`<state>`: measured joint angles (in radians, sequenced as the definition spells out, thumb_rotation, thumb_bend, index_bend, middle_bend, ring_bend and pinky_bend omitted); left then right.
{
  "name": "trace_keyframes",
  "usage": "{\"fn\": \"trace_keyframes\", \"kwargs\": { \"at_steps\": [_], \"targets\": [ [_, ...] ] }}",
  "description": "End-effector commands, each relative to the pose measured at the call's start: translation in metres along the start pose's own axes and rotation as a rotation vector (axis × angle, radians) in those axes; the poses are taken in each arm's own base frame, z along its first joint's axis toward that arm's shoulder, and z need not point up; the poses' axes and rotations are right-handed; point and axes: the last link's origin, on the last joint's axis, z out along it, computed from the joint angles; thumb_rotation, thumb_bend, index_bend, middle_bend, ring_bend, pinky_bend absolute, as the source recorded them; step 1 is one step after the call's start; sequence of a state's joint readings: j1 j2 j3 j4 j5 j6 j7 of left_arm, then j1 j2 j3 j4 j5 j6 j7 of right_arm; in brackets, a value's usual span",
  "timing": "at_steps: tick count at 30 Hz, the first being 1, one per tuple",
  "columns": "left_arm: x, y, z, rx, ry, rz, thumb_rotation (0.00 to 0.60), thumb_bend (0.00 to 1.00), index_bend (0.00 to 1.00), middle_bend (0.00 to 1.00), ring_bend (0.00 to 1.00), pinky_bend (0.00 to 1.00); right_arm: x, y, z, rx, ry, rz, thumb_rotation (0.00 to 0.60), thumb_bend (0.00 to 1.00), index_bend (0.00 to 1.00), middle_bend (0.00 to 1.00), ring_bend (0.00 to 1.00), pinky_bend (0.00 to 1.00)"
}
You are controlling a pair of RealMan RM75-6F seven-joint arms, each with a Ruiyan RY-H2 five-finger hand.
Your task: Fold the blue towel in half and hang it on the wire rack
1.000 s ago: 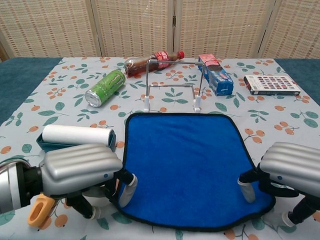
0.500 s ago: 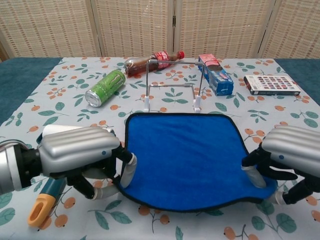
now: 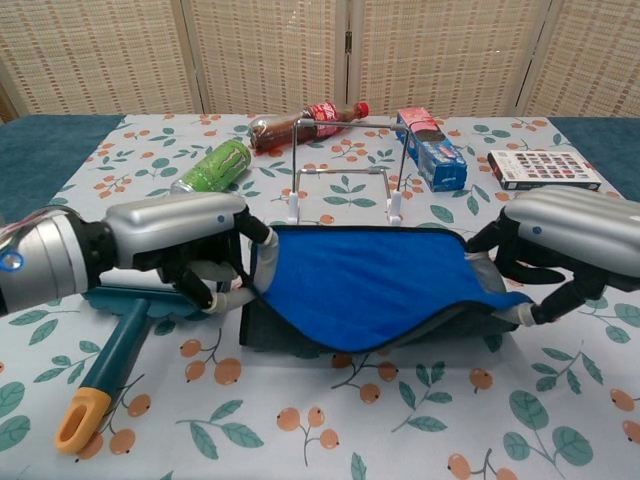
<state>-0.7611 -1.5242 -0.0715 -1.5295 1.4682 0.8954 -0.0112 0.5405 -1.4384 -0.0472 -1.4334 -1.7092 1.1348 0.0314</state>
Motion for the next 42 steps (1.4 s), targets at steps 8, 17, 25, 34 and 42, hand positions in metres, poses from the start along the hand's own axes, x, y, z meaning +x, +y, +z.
{"fn": "trace_keyframes", "kwargs": {
  "at_steps": [8, 17, 25, 34, 42],
  "targets": [
    [0.012, -0.027, 0.019, 0.117, 0.001, -0.05, 0.6, 0.5, 0.58, 0.99, 0.92, 1.0, 0.001, 0.012, 0.022, -0.092, -0.007, 0.013, 0.6, 0.36, 0.65, 0.94, 0.95, 1.0],
    [0.016, -0.043, 0.032, 0.197, -0.016, -0.089, 0.6, 0.5, 0.57, 0.99, 0.92, 1.0, -0.001, 0.02, 0.037, -0.153, -0.017, 0.006, 0.6, 0.36, 0.65, 0.94, 0.95, 1.0],
    [0.019, -0.051, 0.041, 0.245, -0.034, -0.096, 0.6, 0.5, 0.57, 0.99, 0.92, 1.0, 0.0, 0.025, 0.052, -0.174, -0.021, -0.016, 0.6, 0.36, 0.65, 0.94, 0.95, 1.0],
    [0.021, -0.062, 0.048, 0.301, -0.043, -0.105, 0.6, 0.5, 0.57, 0.99, 0.92, 1.0, 0.003, 0.029, 0.071, -0.185, -0.03, -0.035, 0.6, 0.35, 0.65, 0.94, 0.95, 1.0],
    [0.022, -0.07, 0.054, 0.342, -0.042, -0.107, 0.6, 0.5, 0.56, 0.99, 0.92, 1.0, 0.002, 0.034, 0.084, -0.199, -0.043, -0.048, 0.6, 0.33, 0.65, 0.94, 0.95, 1.0]
  ]
}}
